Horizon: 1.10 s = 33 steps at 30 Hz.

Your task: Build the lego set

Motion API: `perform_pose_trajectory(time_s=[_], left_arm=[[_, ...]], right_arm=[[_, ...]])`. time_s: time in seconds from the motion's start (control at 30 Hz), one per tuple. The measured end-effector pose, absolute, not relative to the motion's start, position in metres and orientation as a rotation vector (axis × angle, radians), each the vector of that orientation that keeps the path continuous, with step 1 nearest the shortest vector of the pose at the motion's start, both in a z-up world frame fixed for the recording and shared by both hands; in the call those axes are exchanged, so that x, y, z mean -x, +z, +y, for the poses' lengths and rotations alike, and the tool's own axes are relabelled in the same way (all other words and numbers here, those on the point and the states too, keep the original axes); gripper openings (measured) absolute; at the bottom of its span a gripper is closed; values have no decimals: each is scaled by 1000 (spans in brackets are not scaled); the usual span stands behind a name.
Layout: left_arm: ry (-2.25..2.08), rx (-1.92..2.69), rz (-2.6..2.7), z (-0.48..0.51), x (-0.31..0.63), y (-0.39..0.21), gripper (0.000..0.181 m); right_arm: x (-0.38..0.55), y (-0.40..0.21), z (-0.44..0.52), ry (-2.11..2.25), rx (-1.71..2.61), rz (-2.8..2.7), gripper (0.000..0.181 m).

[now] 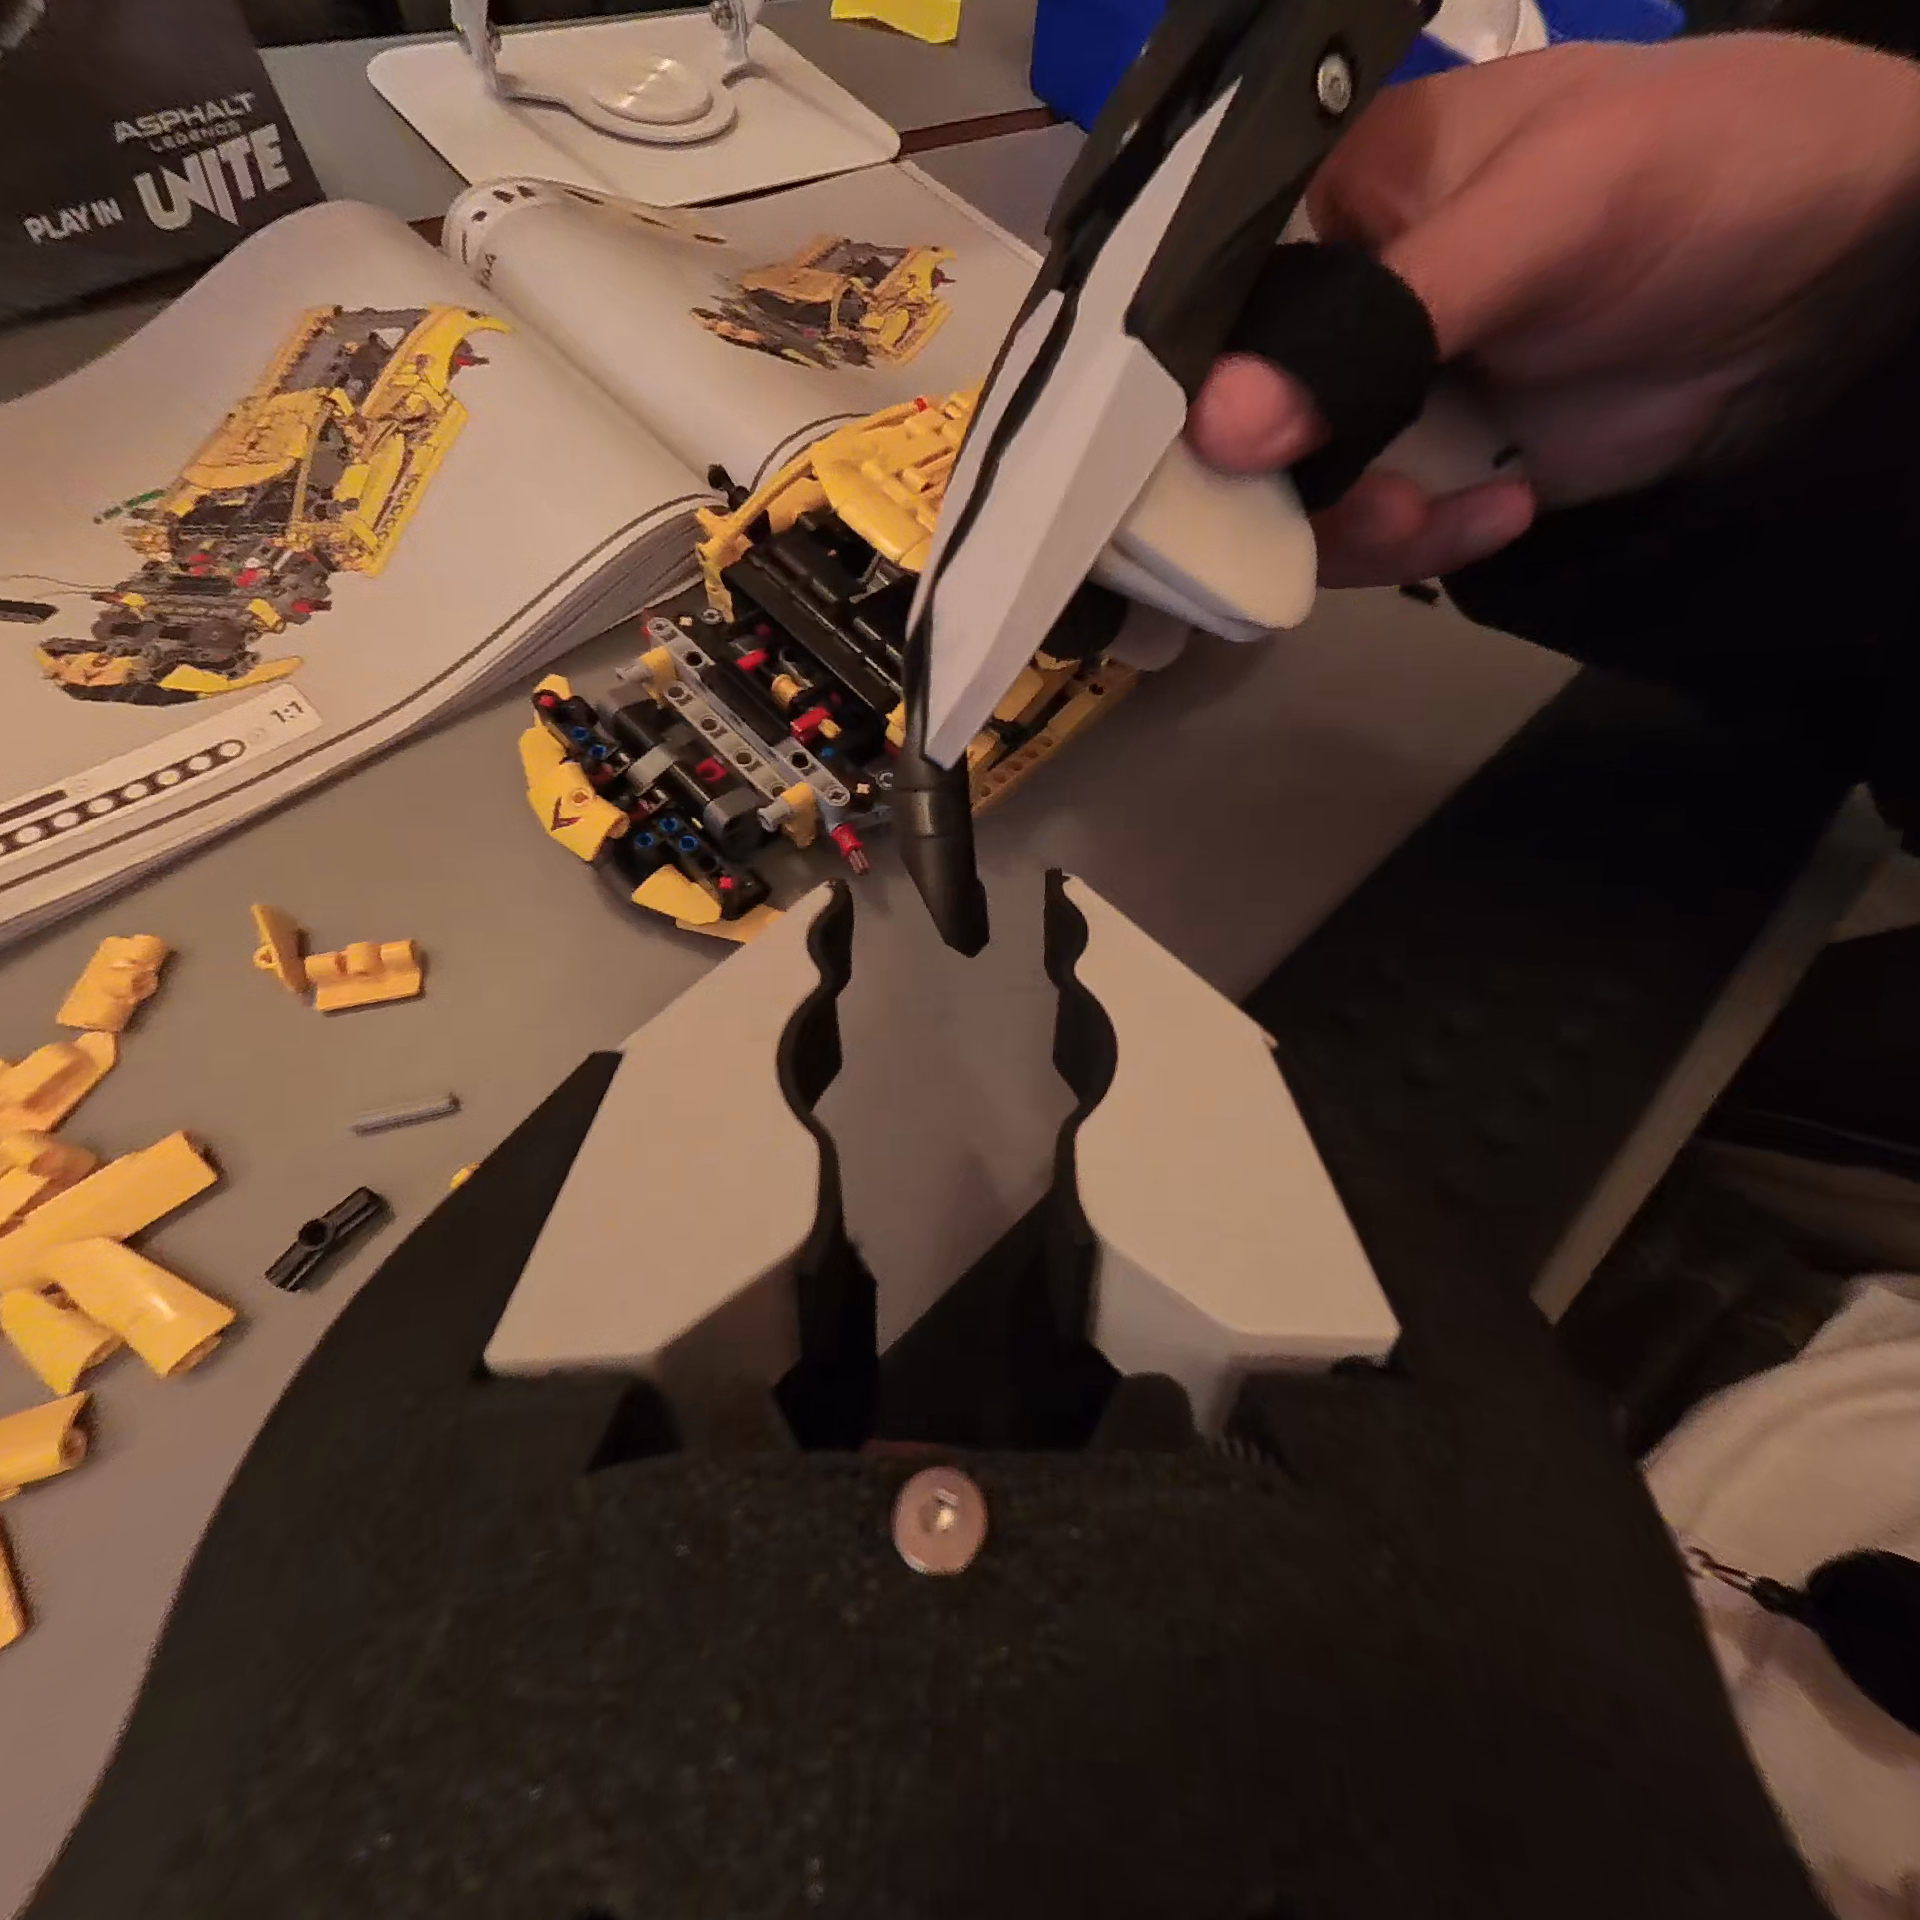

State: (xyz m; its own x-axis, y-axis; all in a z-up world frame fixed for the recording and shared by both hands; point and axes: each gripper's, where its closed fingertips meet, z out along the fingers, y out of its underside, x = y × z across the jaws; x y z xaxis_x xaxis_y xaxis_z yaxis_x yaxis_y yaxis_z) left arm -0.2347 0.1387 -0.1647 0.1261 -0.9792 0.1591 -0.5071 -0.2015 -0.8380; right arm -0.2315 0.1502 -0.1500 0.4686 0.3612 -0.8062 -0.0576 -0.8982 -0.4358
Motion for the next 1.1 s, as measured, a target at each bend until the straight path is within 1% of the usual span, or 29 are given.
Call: perform_pose_trajectory(time_s=[0.17,0.23,0.3,0.37,0.5,0.73,0.8,0.87,0.9,1.03,1.1], left_arm=[[-1213,1827,1437,137,233,-155,29],[-1411,1853,1490,129,233,-152,24],[-1697,1871,1545,113,235,-145,19],[-1844,1882,1537,111,233,-140,19],[-2042,1905,1518,109,229,-136,4],[-2150,1913,1514,115,223,-140,1],[-2234,1914,1456,120,219,-138,1],[-2284,1952,1374,129,213,-142,1],[-2291,1974,1333,135,210,-145,1],[-2359,2146,961,174,192,-157,1],[-2364,2244,832,184,182,-166,1]], right_arm=[[229,-153,141,1415,2337,-339,6],[230,-150,135,1426,2326,-402,6],[230,-147,129,1442,2316,-454,6],[230,-144,125,1454,2303,-495,7],[228,-137,119,1527,2256,-531,6],[221,-142,125,1571,2213,-510,7],[217,-143,133,1487,2172,-531,11],[203,-152,144,1304,2190,-532,33],[191,-154,149,1183,2182,-530,40],[129,-149,155,693,2047,-504,41],[104,-149,153,519,1964,-474,41]])
